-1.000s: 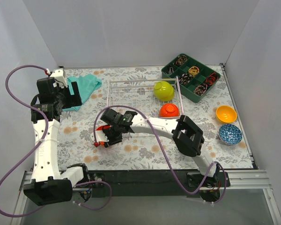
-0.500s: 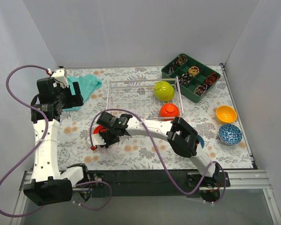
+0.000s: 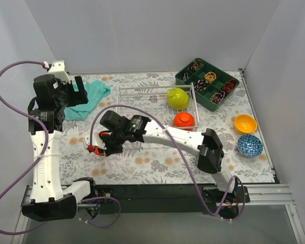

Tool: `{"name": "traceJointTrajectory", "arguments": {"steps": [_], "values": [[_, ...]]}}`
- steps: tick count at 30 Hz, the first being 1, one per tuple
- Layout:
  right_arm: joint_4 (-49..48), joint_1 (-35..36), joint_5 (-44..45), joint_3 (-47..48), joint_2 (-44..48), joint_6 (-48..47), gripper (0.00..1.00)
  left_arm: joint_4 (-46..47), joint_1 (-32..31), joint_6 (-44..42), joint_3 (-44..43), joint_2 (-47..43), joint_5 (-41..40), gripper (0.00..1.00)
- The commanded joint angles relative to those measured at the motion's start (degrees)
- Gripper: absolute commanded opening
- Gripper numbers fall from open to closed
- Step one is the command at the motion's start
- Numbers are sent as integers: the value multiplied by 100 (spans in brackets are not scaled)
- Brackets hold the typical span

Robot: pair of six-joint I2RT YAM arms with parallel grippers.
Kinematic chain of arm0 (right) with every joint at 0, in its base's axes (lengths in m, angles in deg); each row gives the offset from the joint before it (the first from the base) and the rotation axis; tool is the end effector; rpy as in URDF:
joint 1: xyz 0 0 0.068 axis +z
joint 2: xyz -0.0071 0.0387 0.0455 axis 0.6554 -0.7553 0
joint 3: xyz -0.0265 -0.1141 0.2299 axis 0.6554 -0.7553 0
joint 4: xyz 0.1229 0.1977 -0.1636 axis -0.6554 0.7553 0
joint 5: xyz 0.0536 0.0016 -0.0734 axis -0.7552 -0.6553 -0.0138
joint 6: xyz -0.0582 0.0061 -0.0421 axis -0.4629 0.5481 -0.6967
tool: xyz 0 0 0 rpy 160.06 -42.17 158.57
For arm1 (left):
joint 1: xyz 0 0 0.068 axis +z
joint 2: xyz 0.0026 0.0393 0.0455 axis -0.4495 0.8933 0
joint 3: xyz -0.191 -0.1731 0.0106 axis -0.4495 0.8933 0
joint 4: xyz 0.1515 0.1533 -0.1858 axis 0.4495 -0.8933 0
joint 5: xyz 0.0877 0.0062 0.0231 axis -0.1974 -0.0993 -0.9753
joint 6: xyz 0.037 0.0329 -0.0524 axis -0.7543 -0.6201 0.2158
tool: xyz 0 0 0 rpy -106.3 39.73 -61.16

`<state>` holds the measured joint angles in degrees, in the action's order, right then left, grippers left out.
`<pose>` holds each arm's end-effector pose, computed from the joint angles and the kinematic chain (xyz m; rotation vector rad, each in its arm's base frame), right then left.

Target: Load the bowls into the dish rack

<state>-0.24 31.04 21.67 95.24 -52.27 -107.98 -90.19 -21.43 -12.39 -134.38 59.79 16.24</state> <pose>0.1337 0.4899 0.2687 -2.0935 1.2237 0.7832 0.2542 0.0196 0.4176 -0.7589 1.9513 -0.4343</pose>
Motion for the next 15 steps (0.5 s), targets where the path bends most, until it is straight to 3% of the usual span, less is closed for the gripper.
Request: {"name": "traceJointTrajectory", "arguments": {"steps": [1,5,6,8,9,11,15], "values": [[-202,-106,-195,324,1199,747,1,531,-44,320,-877,261,177,77],[-211,-342,78,-247,2069,710,1,768,-44,619,-1423,779,731,60],[-219,-578,70,-335,2193,833,1,821,-44,663,-1520,868,889,41],[-507,-930,61,-546,2544,1253,1,1022,-53,707,-1678,1149,1303,18],[-605,-1358,70,-695,2641,1708,1,1102,-88,742,-1714,1255,1374,0],[-851,-1826,52,-793,2861,2176,1,1251,-176,787,-1872,1439,1611,0],[-1710,-3370,-665,-1676,3248,3686,1,1305,-1367,331,-1874,1905,1121,0]]}}
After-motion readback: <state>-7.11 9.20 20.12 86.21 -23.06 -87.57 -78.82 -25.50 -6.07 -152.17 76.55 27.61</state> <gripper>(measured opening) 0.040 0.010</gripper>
